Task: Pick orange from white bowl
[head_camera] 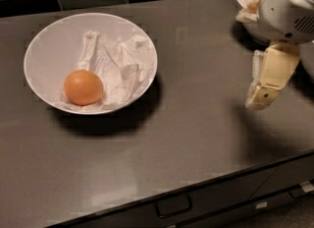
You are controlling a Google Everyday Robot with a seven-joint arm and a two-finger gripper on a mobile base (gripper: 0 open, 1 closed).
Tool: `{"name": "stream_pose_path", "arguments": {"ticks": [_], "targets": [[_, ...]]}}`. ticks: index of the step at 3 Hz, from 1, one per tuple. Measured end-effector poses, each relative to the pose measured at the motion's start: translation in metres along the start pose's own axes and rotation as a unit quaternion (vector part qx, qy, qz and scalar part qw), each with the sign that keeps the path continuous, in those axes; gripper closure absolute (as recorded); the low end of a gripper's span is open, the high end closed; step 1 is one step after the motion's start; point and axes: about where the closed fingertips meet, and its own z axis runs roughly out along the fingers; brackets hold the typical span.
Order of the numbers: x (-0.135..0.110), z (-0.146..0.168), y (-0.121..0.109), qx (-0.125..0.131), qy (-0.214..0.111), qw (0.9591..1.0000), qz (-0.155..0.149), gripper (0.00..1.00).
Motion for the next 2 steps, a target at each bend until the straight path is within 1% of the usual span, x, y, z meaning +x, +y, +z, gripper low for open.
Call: {"name": "stream_pose_path", "arguments": {"ticks": [1, 2], "targets": [[-0.0739, -0.0105, 0.0063, 0.013, -0.05, 0.9942, -0.094, 0.0], [-0.0741, -0.0108, 0.0064, 0.013, -0.05, 0.9942, -0.094, 0.0]]}}
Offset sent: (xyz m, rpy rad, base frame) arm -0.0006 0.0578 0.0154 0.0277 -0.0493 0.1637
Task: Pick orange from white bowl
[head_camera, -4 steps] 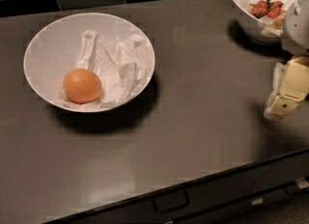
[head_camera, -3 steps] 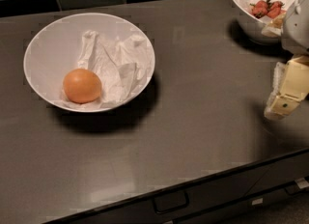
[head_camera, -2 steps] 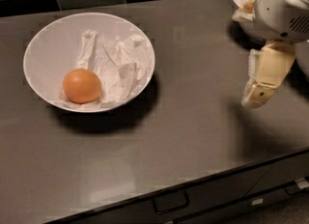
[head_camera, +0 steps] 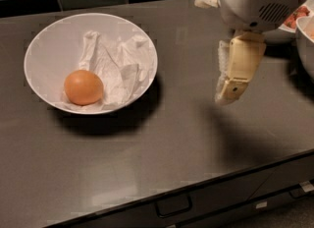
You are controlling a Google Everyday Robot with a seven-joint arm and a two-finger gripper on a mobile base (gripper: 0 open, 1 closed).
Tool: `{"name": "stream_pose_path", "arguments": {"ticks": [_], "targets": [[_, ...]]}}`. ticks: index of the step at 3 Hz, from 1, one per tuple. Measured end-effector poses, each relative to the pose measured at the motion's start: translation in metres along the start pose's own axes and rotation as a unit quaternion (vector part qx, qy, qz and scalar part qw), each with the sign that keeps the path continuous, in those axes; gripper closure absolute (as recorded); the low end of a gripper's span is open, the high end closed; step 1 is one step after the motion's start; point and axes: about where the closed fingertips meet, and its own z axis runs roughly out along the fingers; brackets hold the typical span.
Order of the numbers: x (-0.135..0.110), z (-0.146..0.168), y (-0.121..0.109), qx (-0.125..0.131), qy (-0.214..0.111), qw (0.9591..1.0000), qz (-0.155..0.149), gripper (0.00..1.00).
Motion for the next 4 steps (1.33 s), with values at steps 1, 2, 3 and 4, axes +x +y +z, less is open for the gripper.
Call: {"name": "stream_pose_path", "arguments": {"ticks": [1, 2, 3, 4], "targets": [[-0.006, -0.002, -0.003, 0.005, -0.004, 1.0, -0.006, 0.0], [-0.03, 0.009, -0.029, 0.003, -0.034, 0.9994, -0.008, 0.0], [-0.064, 0.026, -0.065, -0.011, -0.062, 0.9972, -0.041, 0.0], [-0.087, 0.055, -0.088, -0.036, -0.096, 0.9933, -0.052, 0.0]]}}
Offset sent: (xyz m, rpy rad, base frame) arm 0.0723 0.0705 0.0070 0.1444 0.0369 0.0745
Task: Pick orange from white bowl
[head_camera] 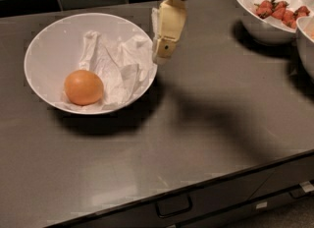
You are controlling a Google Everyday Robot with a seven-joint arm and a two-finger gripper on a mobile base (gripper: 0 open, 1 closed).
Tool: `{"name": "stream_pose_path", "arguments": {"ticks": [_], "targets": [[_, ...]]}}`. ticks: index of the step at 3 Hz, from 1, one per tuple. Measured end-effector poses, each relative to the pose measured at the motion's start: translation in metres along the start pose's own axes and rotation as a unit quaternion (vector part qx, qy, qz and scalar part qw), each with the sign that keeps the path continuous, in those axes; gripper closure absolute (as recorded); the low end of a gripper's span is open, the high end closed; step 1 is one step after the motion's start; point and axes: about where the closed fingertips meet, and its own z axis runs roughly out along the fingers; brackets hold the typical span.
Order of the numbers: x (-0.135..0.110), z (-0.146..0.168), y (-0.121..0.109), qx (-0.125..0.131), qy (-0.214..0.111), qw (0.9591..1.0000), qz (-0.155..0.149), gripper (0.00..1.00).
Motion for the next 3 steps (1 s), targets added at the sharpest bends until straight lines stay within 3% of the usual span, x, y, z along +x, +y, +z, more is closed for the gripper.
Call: {"name": "stream_pose_path", "arguments": {"ticks": [1, 3], "targets": [[0.0, 0.0, 0.0, 0.0, 0.0, 1.0, 0.0, 0.0], [-0.051, 0.039, -0.026, -0.023, -0.005, 0.998, -0.059, 0.0]]}}
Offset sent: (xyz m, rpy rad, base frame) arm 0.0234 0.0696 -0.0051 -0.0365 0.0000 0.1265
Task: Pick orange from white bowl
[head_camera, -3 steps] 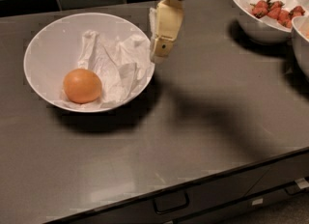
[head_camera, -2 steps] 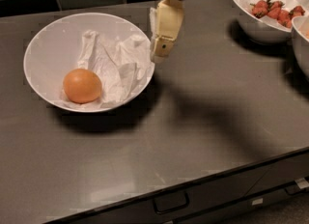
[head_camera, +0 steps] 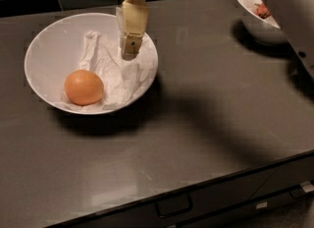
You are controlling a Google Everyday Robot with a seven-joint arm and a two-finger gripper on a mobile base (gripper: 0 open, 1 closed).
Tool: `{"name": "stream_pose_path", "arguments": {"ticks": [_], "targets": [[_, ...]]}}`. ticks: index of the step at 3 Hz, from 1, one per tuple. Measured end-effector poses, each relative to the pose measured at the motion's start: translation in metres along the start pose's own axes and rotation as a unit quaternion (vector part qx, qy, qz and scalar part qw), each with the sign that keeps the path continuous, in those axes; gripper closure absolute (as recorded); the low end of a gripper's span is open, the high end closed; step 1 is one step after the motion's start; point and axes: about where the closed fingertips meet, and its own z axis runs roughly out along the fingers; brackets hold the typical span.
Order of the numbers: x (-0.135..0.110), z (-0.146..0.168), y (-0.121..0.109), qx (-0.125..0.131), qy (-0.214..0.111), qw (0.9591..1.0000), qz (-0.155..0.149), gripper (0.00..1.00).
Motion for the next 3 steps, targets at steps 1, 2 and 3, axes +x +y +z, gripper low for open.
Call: {"name": "stream_pose_path", "arguments": {"ticks": [1, 2, 3], "targets": [[-0.016, 0.019, -0.009, -0.007, -0.002, 0.9997, -0.024, 0.0], [-0.017, 0.037, -0.005, -0.021, -0.01, 0.9988, -0.042, 0.0], [-0.018, 0.037, -0.005, -0.021, -0.01, 0.9988, -0.043, 0.0]]}}
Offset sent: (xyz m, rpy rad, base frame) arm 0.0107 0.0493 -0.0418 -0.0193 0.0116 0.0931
